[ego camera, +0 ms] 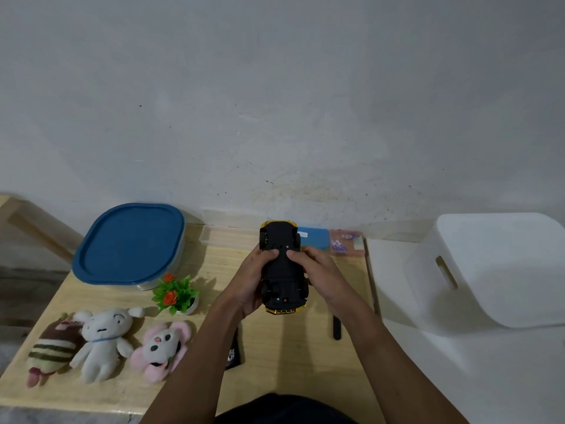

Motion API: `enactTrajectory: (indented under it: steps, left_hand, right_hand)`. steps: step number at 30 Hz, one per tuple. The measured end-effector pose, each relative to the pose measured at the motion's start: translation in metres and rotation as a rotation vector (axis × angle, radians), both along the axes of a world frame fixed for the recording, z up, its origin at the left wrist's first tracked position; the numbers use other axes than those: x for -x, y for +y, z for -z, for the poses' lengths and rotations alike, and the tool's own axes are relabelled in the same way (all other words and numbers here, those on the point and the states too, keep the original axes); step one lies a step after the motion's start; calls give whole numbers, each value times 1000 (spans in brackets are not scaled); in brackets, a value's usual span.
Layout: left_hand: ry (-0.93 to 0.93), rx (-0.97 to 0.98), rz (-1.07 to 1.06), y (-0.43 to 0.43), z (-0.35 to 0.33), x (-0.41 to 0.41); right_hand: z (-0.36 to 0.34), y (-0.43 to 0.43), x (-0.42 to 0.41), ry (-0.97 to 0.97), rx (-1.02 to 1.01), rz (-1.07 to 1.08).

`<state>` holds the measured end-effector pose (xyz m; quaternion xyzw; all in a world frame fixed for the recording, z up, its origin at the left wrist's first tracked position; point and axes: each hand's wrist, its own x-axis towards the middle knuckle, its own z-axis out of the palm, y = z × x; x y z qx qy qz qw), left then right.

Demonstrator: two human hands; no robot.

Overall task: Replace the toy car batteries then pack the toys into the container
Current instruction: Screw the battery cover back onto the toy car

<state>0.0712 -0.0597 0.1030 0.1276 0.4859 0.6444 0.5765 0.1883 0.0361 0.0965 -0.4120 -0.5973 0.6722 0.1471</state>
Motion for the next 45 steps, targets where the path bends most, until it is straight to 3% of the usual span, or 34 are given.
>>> enactTrajectory:
  steps: [10, 12, 15, 20, 26, 28, 32, 39, 42, 45]
  left_hand:
    - [27, 20, 26, 6, 7, -4]
    - [34, 33, 15, 9, 8, -3]
    - [29, 39, -3, 10, 10, -2]
    - [27, 38, -24, 9, 13, -1]
    - [45, 49, -46, 6, 13, 2]
    - [50, 50, -58, 5, 12, 4]
    - [56, 49, -105, 3, 9, 11]
    - [144, 45, -213, 2, 10, 16]
    - [213, 49, -249, 2, 10, 15]
    - [267, 51, -257, 3, 9, 13]
  right_hand:
    - [7, 7, -19, -6, -51, -42]
    - [18, 13, -32, -5, -11, 65]
    - [56, 22, -54, -190, 2, 272]
    - [133, 16, -90, -673, -106, 79]
    - [169, 7, -96, -863, -373, 24]
    - [167, 11, -94, -888, -372, 26]
    - [145, 21, -82, -653, -229, 82]
    - [41, 13, -52, -140, -208, 111]
    - [8, 5, -44, -19, -264, 16]
    - [-7, 0, -37, -59, -362, -78]
